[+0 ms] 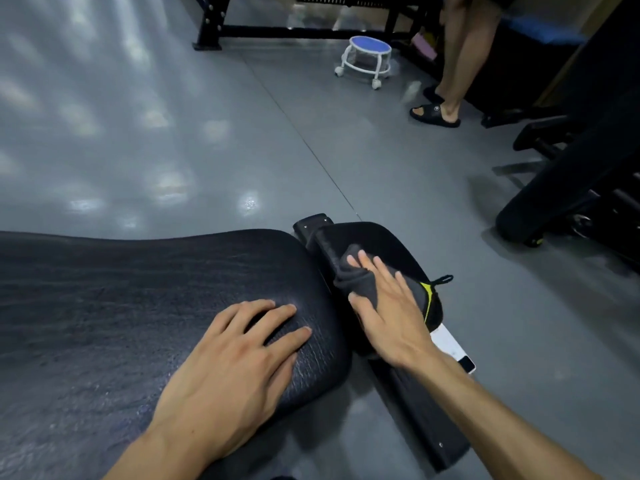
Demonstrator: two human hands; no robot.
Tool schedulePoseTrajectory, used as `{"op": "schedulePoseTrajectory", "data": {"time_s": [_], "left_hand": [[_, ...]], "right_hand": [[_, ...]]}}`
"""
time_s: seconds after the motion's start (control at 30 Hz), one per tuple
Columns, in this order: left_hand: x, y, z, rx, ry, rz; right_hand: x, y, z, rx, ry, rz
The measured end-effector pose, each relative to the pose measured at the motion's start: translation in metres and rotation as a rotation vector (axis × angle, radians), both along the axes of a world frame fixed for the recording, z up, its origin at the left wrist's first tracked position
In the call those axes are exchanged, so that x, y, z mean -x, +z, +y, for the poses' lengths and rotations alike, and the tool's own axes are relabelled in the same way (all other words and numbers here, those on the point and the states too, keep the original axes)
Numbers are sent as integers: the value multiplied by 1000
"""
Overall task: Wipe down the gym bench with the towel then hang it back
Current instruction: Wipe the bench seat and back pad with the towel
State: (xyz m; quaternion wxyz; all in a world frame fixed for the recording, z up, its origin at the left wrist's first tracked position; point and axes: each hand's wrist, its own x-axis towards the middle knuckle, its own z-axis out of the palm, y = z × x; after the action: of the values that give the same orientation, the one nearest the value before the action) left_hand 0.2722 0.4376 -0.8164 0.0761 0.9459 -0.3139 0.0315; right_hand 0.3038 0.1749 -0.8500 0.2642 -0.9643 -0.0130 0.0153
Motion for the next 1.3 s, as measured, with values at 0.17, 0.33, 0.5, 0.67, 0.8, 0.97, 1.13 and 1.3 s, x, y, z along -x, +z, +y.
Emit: {"op": "schedulePoseTrajectory", "data": {"time_s": [0.17,0.33,0.5,0.67,0.8,0.97,1.13,1.3], "left_hand": [[1,4,0,-2,2,-2],[3,8,-1,-21,9,9],[1,7,-1,-12,8,35],[-1,7,-1,6,4,33],[0,10,0,1,11,24],[3,13,0,-31,19,36],[3,9,0,-40,24,44],[1,7,0,-33,9,36]], "right_hand": [[-88,14,25,66,12,53],[-50,17,20,27,134,-2],[47,9,-16,-39,221,-40],[-16,17,5,27,211,-2],[-78,18,34,129,121,74],[10,10,20,53,124,-28],[61,0,-41,-28,-9,13],[-3,-9,-76,-91,-336,93]]}}
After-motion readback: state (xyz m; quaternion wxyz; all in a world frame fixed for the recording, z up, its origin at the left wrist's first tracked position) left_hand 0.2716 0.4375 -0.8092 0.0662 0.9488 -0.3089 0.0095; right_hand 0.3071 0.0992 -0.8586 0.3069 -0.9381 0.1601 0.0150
